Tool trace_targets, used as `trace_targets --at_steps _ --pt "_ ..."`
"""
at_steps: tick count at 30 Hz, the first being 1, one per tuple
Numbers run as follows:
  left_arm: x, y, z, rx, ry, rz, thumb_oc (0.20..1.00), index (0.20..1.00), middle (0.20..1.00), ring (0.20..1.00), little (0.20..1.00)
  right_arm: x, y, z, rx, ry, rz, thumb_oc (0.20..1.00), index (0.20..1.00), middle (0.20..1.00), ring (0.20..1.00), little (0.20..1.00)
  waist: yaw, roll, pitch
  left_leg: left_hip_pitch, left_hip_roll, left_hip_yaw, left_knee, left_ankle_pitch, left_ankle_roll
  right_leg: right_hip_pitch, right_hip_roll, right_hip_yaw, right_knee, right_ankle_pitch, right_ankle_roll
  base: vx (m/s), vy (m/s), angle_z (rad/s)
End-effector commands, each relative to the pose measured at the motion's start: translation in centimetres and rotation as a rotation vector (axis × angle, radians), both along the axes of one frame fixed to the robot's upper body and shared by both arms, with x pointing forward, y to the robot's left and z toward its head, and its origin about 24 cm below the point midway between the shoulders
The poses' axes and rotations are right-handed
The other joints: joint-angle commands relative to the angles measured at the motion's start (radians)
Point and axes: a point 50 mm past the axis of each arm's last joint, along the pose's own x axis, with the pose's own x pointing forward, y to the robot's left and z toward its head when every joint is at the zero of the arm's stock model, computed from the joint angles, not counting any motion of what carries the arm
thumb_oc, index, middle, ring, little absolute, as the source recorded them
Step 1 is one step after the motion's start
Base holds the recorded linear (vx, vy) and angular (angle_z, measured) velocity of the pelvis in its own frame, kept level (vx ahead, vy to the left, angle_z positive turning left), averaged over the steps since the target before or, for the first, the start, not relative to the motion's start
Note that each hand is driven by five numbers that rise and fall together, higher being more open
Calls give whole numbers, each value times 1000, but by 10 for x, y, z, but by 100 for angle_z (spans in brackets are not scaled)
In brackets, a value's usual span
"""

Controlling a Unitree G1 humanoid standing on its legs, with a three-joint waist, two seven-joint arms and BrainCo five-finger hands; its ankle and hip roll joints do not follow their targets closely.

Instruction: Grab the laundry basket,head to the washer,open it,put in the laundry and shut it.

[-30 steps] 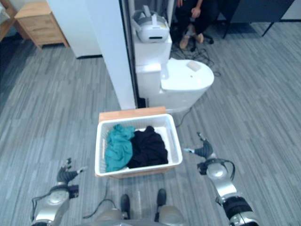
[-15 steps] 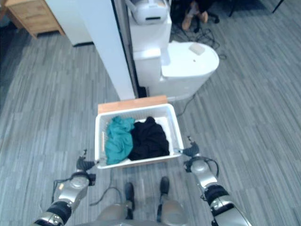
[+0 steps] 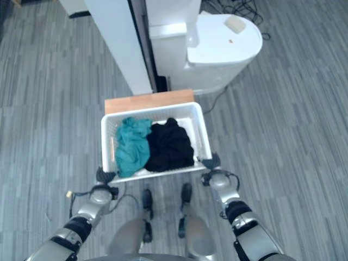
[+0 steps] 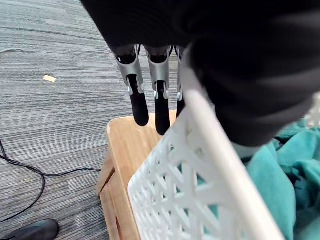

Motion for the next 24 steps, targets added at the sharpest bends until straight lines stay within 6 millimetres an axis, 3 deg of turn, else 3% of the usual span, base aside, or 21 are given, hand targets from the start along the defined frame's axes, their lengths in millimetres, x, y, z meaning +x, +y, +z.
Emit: trace_targets --at_steps 1,6,13,15,19,24 --pt "16 -16 25 -25 -145 -104 200 200 200 200 200 1 33 11 97 -81 126 200 200 200 200 200 7 -47 -20 -5 -15 -9 8 -16 -25 -4 -48 46 105 -116 84 0 0 0" --pt "12 -20 46 -88 -263 -137 200 200 200 200 200 -3 23 40 69 -233 173 200 200 200 200 200 -5 -45 -31 44 -9 -2 8 -35 -26 41 -45 45 109 -138 83 15 -9 -2" --pt "-20 1 59 -103 -323 -143 200 200 200 200 200 -30 -7 74 -40 -405 186 200 200 200 200 200 -29 -45 -86 115 1 -2 35 -69 -29 123 -33 58 96 -159 78 45 -27 -6" --pt "-24 2 59 -113 -324 -141 200 200 200 200 200 -33 -8 75 -35 -413 187 200 200 200 200 200 -31 -47 -90 119 0 -10 44 -74 -28 129 -32 64 95 -159 77 12 3 -6" --pt "-35 5 61 -136 -322 -152 200 200 200 200 200 -46 -12 76 -23 -409 189 200 200 200 200 200 -43 -49 -107 121 -41 -110 70 -119 -17 120 -29 106 103 -154 78 -2 59 -18" --pt "-40 3 64 -145 -321 -190 200 200 200 200 200 -59 -14 70 84 -392 153 200 200 200 200 200 -97 -51 -125 152 -44 -5 79 -157 11 92 -23 197 113 -124 108 -8 142 -54"
